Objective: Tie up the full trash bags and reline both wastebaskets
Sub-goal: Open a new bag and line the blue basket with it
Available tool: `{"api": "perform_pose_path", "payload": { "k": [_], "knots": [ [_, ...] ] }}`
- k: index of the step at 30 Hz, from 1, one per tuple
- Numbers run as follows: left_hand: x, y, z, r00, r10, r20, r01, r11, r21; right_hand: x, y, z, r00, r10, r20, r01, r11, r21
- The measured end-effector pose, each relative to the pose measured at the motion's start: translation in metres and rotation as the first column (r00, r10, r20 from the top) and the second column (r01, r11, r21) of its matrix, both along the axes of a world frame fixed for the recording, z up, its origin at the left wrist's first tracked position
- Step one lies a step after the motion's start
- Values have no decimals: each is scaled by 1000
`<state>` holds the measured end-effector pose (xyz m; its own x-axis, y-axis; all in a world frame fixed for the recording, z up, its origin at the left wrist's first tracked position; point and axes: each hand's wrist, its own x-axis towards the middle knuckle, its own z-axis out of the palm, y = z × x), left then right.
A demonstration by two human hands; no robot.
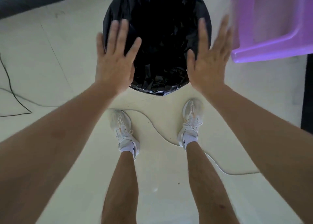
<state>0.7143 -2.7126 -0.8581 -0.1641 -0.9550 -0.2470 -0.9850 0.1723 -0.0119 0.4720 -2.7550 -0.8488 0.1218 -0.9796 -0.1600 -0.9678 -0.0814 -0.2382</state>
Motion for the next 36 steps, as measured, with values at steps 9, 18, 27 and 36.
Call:
{"api": "perform_pose_path", "payload": {
  "k": [9, 18, 27, 36],
  "knots": [
    [4, -39, -15, 945, -44, 324, -92, 915, 393, -7, -36, -34, 845, 400, -355, -189, 844, 501],
    [-53, 17, 14, -83, 951, -297, -857, 84, 509, 4, 12, -13, 697, -640, 323, 514, 760, 397],
    [-53, 12, -15, -823, 523, -223, -335, -130, 933, 23, 17, -34, 9, -980, 201, 379, 189, 906],
    [-49, 12, -13, -705, 662, -253, -443, -133, 887, 39, 18, -38, 123, -961, 249, 601, 272, 751]
  ]
}}
